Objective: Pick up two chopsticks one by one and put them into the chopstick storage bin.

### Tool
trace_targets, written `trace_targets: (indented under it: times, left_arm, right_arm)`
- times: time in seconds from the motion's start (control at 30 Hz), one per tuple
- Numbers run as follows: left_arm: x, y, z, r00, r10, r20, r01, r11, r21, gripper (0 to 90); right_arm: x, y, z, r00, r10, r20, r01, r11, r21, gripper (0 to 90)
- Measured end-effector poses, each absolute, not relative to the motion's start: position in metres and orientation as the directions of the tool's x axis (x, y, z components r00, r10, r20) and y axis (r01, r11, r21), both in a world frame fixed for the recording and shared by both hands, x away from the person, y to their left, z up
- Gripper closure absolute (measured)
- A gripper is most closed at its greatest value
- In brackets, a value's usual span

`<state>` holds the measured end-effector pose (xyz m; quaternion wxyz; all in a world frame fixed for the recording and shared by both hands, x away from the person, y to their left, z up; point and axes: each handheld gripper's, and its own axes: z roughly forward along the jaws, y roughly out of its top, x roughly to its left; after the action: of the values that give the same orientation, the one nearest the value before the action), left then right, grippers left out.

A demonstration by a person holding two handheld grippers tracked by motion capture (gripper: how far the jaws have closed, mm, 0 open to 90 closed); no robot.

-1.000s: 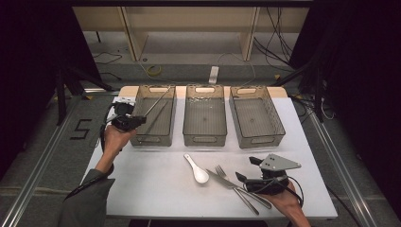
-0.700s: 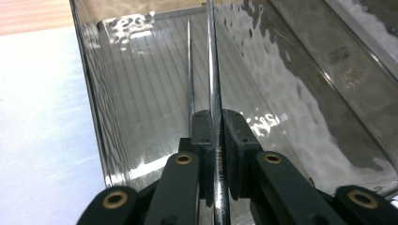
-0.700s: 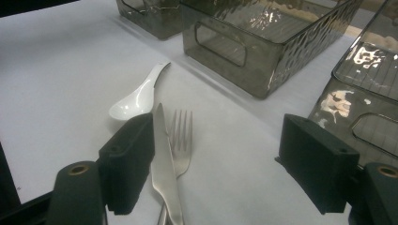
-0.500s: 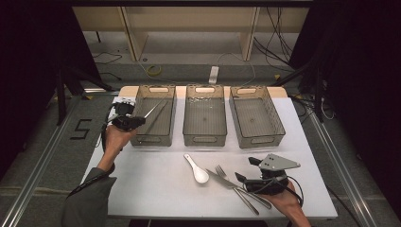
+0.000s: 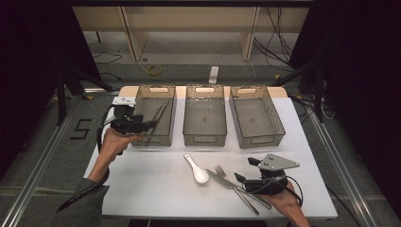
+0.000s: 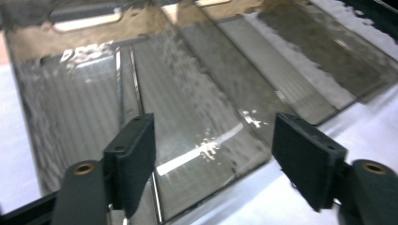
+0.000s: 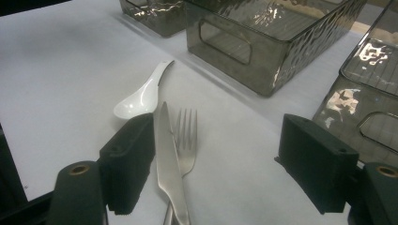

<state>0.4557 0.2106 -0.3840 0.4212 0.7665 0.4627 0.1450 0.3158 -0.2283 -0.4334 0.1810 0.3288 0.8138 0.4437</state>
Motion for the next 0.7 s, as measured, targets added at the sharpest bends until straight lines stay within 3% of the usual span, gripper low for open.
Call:
trace_targets:
  times: [0.17,0.7]
  left_arm:
    - [0.445,0.202,-0.379,0.566,0.809,-0.161,0.548,-0.223,0.807,23.6]
    - [0.436,0.171,-0.378,0.668,0.722,-0.182,0.513,-0.268,0.816,20.5]
  right_arm:
    - [0.318,-0.231,-0.437,-0.702,0.712,0.004,0.391,0.381,0.838,28.0]
    - [0.319,-0.238,-0.437,-0.679,0.729,0.082,0.424,0.299,0.855,27.4]
